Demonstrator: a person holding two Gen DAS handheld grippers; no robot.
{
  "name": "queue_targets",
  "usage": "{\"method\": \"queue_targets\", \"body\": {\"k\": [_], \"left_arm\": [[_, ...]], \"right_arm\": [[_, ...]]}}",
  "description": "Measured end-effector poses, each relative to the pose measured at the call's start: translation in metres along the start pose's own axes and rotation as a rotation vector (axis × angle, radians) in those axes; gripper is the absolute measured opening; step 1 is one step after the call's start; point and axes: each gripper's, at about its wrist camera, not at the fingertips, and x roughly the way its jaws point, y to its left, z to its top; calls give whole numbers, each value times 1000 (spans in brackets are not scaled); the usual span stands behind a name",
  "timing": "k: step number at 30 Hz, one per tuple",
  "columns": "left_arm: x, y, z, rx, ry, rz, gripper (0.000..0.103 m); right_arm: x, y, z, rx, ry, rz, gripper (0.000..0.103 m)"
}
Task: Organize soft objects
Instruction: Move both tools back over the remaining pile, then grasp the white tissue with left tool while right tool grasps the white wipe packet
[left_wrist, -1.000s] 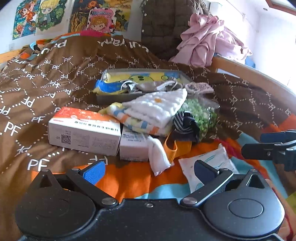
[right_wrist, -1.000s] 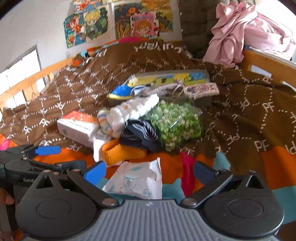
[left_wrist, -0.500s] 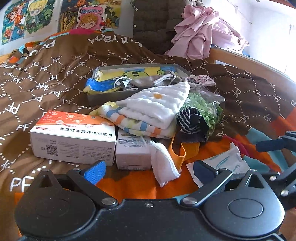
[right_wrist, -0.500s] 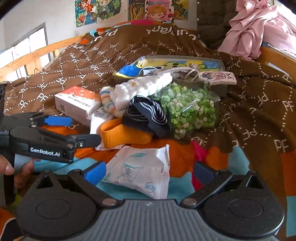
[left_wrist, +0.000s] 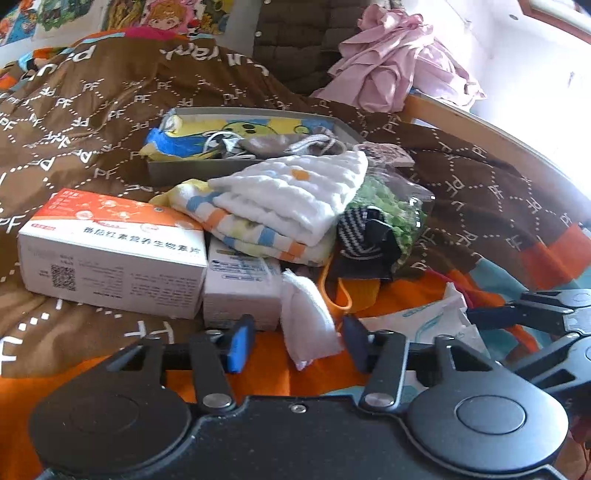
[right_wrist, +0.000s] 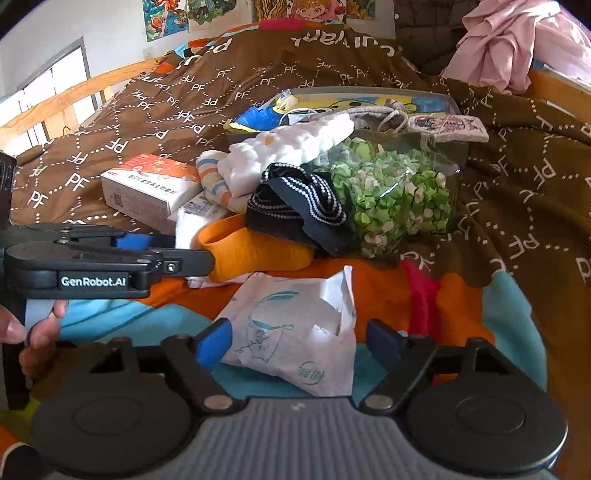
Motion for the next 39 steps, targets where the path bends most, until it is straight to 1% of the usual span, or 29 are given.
{"method": "queue_targets", "body": {"k": [3, 5, 7, 10, 11, 13, 15, 16, 19, 24, 28, 29, 30, 31, 32, 33, 39], "left_arm": [[-1, -2, 0, 17, -3, -10, 42], [-3, -1, -1, 12, -7, -18, 42], [-4, 2, -1, 12, -10, -31, 41], [-5, 2, -1, 41, -1, -50, 41], [-5, 2, -1, 58, 3, -59, 41], [-4, -1, -2, 95, 14, -50, 39], [-1, -2, -3, 113, 31, -31, 34], [0, -1, -4, 111, 37, -23, 33], [2, 3, -5, 96, 44, 5, 31], [7, 5, -2, 74, 41, 25, 31], [10, 7, 1, 26, 52, 51, 31], [10, 6, 3, 16, 54, 61, 24], [10, 5, 4, 10, 52, 78, 12], [9, 5, 5, 4, 52, 84, 9], [8, 4, 6, -10, 51, 84, 5], [7, 3, 7, -22, 50, 82, 3], [-3, -12, 3, -24, 41, 102, 2]], "right_arm": [[-1, 2, 0, -1, -1, 15, 74], [-3, 3, 0, -1, -3, 19, 71], [-4, 2, 1, 5, -8, 25, 66], [-7, 0, 2, 25, -18, 34, 59], [-8, -1, 2, 34, -21, 38, 59], [-9, -2, 3, 44, -20, 46, 57], [-10, -2, 3, 52, -20, 64, 56], [-11, -3, 3, 62, -20, 80, 55], [-12, -3, 3, 90, -19, 121, 51], [-10, -1, 3, 110, -9, 142, 43], [-5, -4, 2, 145, 11, 155, 41], [-3, -5, 2, 153, 13, 157, 41], [-3, -6, 1, 161, 13, 161, 38], [-3, -6, 1, 166, 11, 166, 35], [-3, -7, 1, 169, 7, 171, 33], [-3, -6, 1, 168, 5, 172, 29], [-9, 2, 2, 130, -29, 175, 20]]}}
